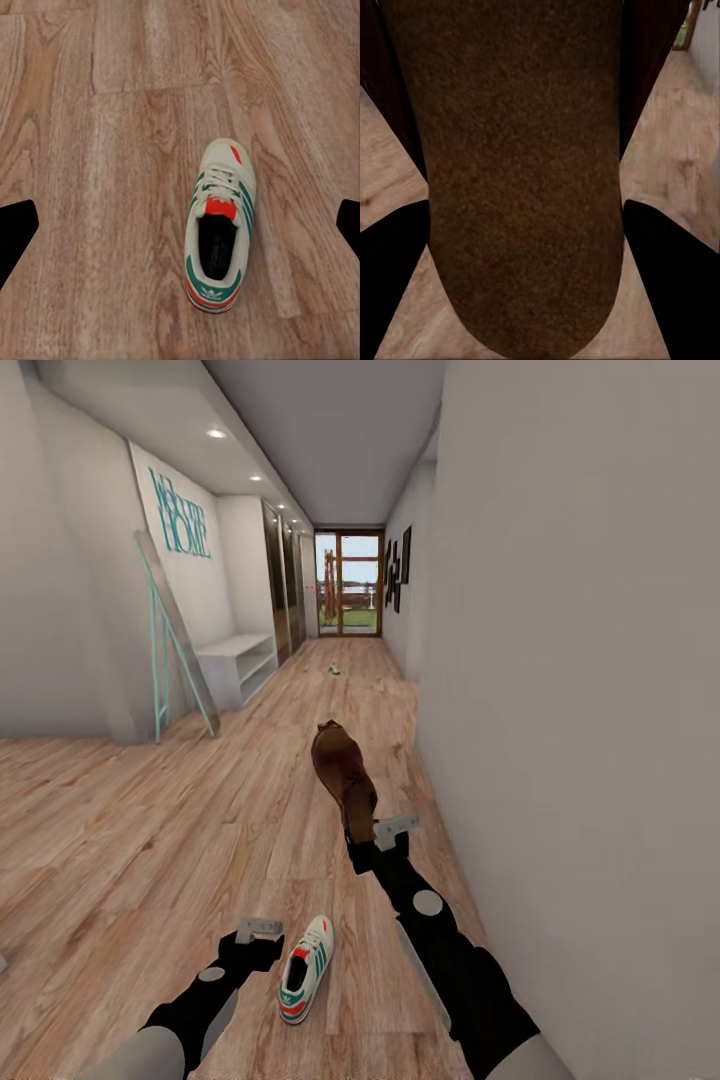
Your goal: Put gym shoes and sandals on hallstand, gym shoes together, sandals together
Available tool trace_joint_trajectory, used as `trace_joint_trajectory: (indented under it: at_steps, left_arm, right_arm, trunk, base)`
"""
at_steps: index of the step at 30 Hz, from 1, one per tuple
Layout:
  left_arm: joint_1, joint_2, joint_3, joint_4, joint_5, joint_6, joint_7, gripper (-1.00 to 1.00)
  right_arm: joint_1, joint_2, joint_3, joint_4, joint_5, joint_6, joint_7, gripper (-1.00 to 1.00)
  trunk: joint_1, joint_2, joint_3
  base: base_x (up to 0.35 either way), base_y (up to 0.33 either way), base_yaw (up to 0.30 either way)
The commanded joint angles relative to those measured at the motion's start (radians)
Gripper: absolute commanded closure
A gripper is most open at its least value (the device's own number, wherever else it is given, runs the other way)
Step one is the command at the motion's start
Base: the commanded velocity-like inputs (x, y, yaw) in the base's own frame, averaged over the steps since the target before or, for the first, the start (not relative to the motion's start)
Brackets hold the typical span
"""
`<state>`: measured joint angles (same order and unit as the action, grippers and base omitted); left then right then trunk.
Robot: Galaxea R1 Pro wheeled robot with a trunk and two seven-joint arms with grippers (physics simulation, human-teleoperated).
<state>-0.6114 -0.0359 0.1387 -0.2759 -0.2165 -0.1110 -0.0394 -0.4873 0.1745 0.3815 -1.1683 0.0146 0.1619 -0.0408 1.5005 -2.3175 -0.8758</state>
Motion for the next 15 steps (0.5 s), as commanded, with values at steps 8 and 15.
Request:
trace_joint_trajectory:
  at_steps: [8,15]
  left_arm:
    - [-0.002,0.0,0.008,-0.007,-0.012,-0.003,-0.004,-1.0]
    - [-0.002,-0.025,0.007,-0.04,-0.012,0.0,-0.006,-1.0]
  right_arm:
    - [-0.001,0.0,0.058,-0.079,-0.107,0.049,0.003,1.0]
    - [-0.001,0.0,0.064,-0.095,-0.121,0.054,0.004,1.0]
  trunk:
    - [0.031,-0.057,-0.039]
    - [0.057,-0.106,-0.072]
  base:
    - [0.0,0.0,0.0]
    - [0.0,0.0,0.0]
